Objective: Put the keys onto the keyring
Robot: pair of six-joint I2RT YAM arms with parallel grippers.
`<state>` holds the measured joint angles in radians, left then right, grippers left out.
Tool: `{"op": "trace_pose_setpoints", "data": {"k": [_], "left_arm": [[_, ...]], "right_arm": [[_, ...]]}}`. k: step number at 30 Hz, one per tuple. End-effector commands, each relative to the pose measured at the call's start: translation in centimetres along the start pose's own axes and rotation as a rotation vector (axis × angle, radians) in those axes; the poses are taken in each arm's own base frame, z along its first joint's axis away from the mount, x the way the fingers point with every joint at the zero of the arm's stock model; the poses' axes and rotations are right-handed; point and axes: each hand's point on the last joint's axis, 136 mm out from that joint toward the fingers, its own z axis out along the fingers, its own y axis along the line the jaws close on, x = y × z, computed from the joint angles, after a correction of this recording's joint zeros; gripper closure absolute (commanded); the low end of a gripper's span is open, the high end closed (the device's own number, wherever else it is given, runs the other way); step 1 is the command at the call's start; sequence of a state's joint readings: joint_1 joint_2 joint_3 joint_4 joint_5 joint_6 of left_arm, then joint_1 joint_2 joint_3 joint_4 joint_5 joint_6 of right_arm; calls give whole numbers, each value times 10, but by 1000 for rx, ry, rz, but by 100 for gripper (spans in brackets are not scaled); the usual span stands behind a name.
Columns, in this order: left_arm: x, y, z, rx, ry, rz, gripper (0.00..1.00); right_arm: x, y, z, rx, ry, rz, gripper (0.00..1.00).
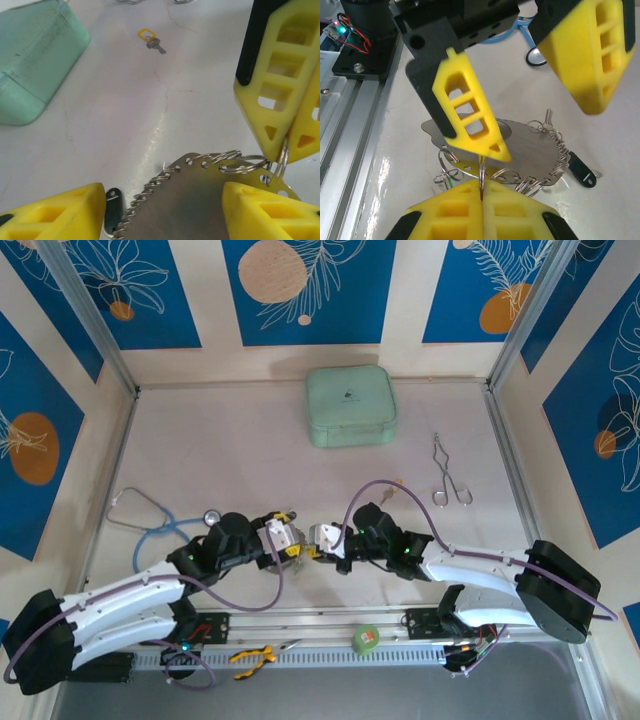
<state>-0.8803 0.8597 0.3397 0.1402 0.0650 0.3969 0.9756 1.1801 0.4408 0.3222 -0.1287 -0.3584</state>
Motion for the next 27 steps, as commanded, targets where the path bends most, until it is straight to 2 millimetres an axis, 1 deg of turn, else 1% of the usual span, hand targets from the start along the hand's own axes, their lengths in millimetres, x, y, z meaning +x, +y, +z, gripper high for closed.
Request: {"op": "trace_pose_setpoints", "data": {"k": [1, 4, 6, 8, 12, 14, 20, 27], "left_arm": [[-19, 14, -15, -62, -44, -12, 38], [-18, 8, -25, -42, -53, 7, 49], [-16, -4, -28, 17, -66, 44, 57], [-17, -16, -29, 81, -85, 66, 61], [-17, -31, -25, 169, -96, 81, 65], [-17, -43, -25, 234, -106, 107, 70], [-19, -48, -22, 276, -106, 109, 71], [-23, -47, -18, 276, -120, 116, 71]], "right_arm": [[-7, -5, 0, 30, -44, -4, 100], [-9, -4, 1, 18, -68, 3, 100], [-12, -1, 1, 0, -92, -4, 100], [-15, 1, 0, -14, -108, -16, 100], [-18, 5, -1, -32, -122, -59, 100], [-19, 5, -2, -32, -126, -81, 100], [-25, 5, -2, -45, -140, -99, 100], [-29, 9, 0, -61, -153, -107, 100]]}}
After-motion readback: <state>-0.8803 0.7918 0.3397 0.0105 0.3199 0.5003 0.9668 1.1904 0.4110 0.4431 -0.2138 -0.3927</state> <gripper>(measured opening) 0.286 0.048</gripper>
